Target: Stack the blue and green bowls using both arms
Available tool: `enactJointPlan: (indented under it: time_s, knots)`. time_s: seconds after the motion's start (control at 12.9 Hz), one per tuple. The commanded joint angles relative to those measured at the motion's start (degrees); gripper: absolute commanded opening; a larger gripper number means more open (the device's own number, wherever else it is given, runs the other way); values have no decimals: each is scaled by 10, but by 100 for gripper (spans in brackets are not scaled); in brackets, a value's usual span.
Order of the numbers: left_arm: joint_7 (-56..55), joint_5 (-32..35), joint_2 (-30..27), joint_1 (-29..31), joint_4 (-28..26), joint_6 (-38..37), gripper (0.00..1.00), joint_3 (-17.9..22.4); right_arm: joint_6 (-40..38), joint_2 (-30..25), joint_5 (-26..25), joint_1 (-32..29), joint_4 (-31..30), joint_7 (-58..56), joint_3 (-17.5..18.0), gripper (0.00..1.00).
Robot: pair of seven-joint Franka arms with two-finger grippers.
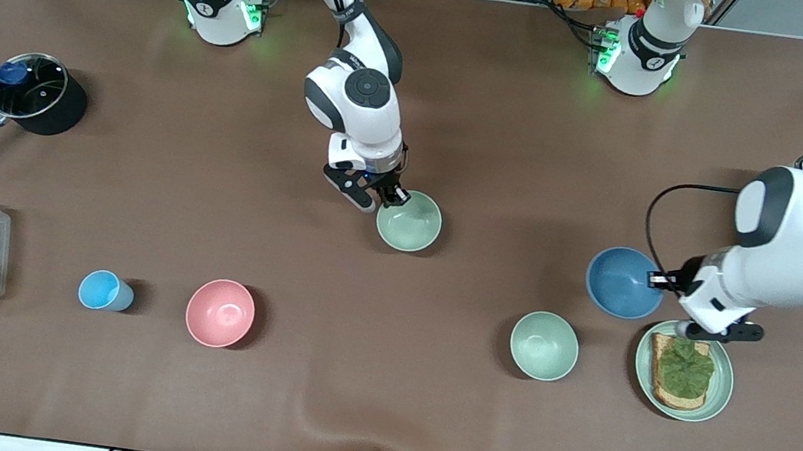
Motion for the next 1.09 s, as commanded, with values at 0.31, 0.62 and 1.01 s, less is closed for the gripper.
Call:
enactJointPlan:
  time_s: [0.31, 0.62, 1.01]
  knots:
    - [-133, -9, -14, 4, 7, -22, 0, -87, -9, 9, -13, -4, 23, 24, -7, 100]
    - [-202, -10, -14, 3, 17, -21, 0, -130, -185, -16, -6, -29, 91, 17, -4, 100]
    - [-293, -8, -12, 1, 36, -21, 0, -185, -245, -16, 158, -96, 121, -27, -2, 100]
